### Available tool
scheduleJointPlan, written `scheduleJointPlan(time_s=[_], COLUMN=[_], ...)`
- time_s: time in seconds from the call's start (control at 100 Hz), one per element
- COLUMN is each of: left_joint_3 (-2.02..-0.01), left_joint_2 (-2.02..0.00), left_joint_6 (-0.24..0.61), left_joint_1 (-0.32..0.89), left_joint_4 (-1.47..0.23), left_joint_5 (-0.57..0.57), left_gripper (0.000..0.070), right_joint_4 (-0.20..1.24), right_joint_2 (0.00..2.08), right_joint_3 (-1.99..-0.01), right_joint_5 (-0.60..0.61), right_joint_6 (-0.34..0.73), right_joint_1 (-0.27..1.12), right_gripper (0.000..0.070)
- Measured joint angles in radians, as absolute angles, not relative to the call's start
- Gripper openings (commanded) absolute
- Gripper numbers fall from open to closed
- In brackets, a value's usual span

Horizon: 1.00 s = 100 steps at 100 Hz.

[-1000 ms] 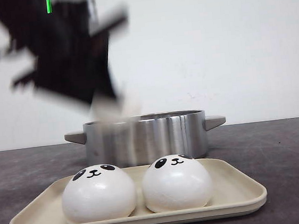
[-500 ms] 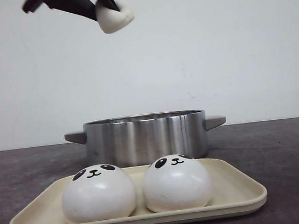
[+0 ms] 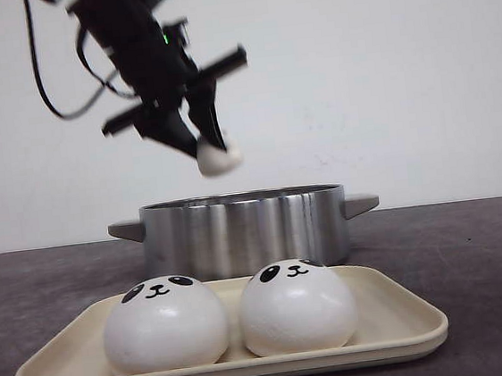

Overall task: Steam buns
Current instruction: 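Lift the bun with the left gripper into the pot and release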

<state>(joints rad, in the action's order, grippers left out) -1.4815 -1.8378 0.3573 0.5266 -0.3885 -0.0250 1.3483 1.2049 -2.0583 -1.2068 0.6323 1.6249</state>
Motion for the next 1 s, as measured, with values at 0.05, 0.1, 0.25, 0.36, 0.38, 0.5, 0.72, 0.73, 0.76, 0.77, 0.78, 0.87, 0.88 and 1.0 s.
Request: scheduleJointPlan(time_s=[0.05, 0.1, 0.25, 0.36, 0.38, 0.5, 0.72, 0.73, 0.76, 0.77, 0.78, 0.87, 0.88, 1.0], left_joint_3=[-1.482, -1.483, -1.483, -1.483, -1.483, -1.483, -1.484, -1.485, -1.489, -1.492, -1.494, -1.529, -1.533, -1.544], left_joint_2=[-1.866, -1.892, -1.948, -1.965, -1.967, -1.971, -1.970, -1.971, -1.971, -1.971, -1.971, -1.970, -1.970, -1.937], left_joint_6=[0.357, 0.357, 0.357, 0.357, 0.357, 0.357, 0.355, 0.355, 0.355, 0.356, 0.355, 0.356, 0.356, 0.355], left_joint_1=[0.520, 0.512, 0.492, 0.485, 0.485, 0.485, 0.485, 0.485, 0.485, 0.485, 0.485, 0.485, 0.485, 0.489], left_joint_4=[-0.368, -0.353, -0.312, -0.300, -0.301, -0.304, -0.305, -0.307, -0.318, -0.323, -0.329, -0.393, -0.400, -0.467], left_joint_5=[-0.025, -0.024, -0.024, -0.025, -0.025, -0.025, -0.056, -0.059, -0.065, -0.068, -0.070, -0.076, -0.076, -0.072], left_gripper=[0.0001, 0.0001, 0.0044, 0.0248, 0.0295, 0.0524, 0.0562, 0.0562, 0.0561, 0.0561, 0.0561, 0.0554, 0.0552, 0.0501], right_joint_4=[1.348, 1.348, 1.348, 1.348, 1.348, 1.348, 1.348, 1.348, 1.348, 1.348, 1.348, 1.348, 1.348, 1.349], right_joint_2=[1.205, 1.205, 1.205, 1.205, 1.205, 1.207, 1.222, 1.223, 1.224, 1.225, 1.225, 1.225, 1.225, 1.224], right_joint_3=[-2.058, -2.058, -2.058, -2.058, -2.058, -2.058, -2.058, -2.058, -2.058, -2.058, -2.058, -2.058, -2.058, -2.058], right_joint_5=[-1.207, -1.206, -1.206, -1.206, -1.206, -1.207, -1.206, -1.207, -1.206, -1.206, -1.206, -1.201, -1.201, -1.159], right_joint_6=[0.633, 0.633, 0.636, 0.637, 0.637, 0.637, 0.645, 0.645, 0.649, 0.651, 0.651, 0.658, 0.658, 0.671], right_joint_1=[1.625, 1.625, 1.625, 1.625, 1.625, 1.625, 1.625, 1.625, 1.625, 1.625, 1.625, 1.625, 1.625, 1.625], right_gripper=[0.0010, 0.0010, 0.0010, 0.0010, 0.0010, 0.0010, 0.0010, 0.0010, 0.0010, 0.0010, 0.0010, 0.0010, 0.0010, 0.0010])
